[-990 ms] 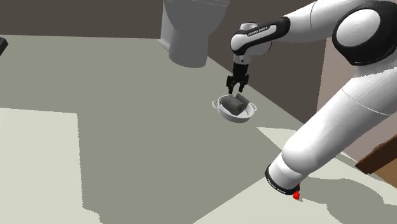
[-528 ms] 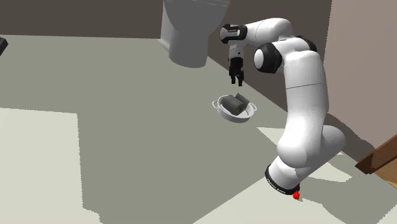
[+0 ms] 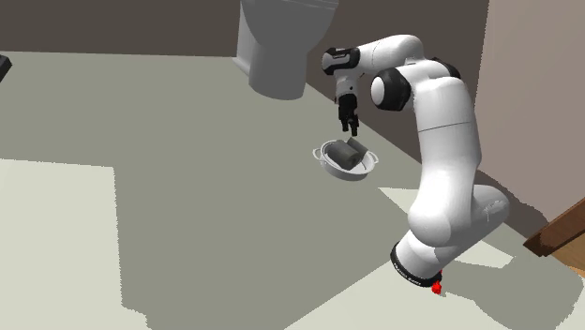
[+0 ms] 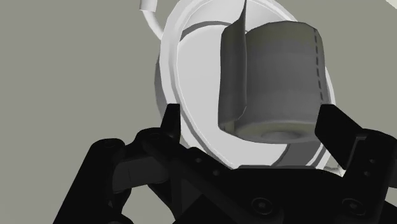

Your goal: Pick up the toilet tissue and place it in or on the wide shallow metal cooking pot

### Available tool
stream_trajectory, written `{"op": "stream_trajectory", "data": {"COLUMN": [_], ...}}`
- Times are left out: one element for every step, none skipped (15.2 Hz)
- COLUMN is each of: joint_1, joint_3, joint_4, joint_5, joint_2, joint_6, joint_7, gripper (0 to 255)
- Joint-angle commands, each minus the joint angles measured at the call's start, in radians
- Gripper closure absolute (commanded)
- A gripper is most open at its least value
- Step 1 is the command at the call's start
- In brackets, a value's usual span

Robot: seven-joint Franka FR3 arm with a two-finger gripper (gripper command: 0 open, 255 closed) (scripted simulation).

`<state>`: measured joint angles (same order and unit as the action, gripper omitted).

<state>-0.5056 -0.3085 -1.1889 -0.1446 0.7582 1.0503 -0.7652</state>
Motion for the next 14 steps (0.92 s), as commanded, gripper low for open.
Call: {"op": "stream_trajectory", "data": {"joint_1": [0.006, 0.006, 0.006, 0.006, 0.006, 0.006, 0.006, 0.006, 0.006, 0.006, 0.007, 0.006, 0.008, 0.008], "joint_3": [-0.001, -0.001, -0.001, -0.001, -0.001, -0.001, -0.001, -0.001, -0.001, -0.001, -0.001, -0.002, -0.001, -0.001], "joint_4": [-0.039, -0.039, -0.039, -0.039, -0.039, -0.039, -0.039, -0.039, -0.039, -0.039, -0.040, -0.042, -0.045, -0.046], "joint_5": [0.002, 0.002, 0.002, 0.002, 0.002, 0.002, 0.002, 0.002, 0.002, 0.002, 0.002, 0.003, 0.003, 0.003], "joint_2": [-0.017, -0.017, -0.017, -0.017, -0.017, -0.017, -0.017, -0.017, -0.017, -0.017, -0.018, -0.019, -0.021, -0.022], "joint_6": [0.022, 0.022, 0.022, 0.022, 0.022, 0.022, 0.022, 0.022, 0.022, 0.022, 0.021, 0.022, 0.024, 0.024], "joint_7": [-0.001, -0.001, -0.001, -0.001, -0.001, -0.001, -0.001, -0.001, -0.001, -0.001, -0.001, -0.001, -0.001, 0.000], "gripper": [0, 0, 0, 0, 0, 0, 0, 0, 255, 255, 255, 255, 255, 255]}}
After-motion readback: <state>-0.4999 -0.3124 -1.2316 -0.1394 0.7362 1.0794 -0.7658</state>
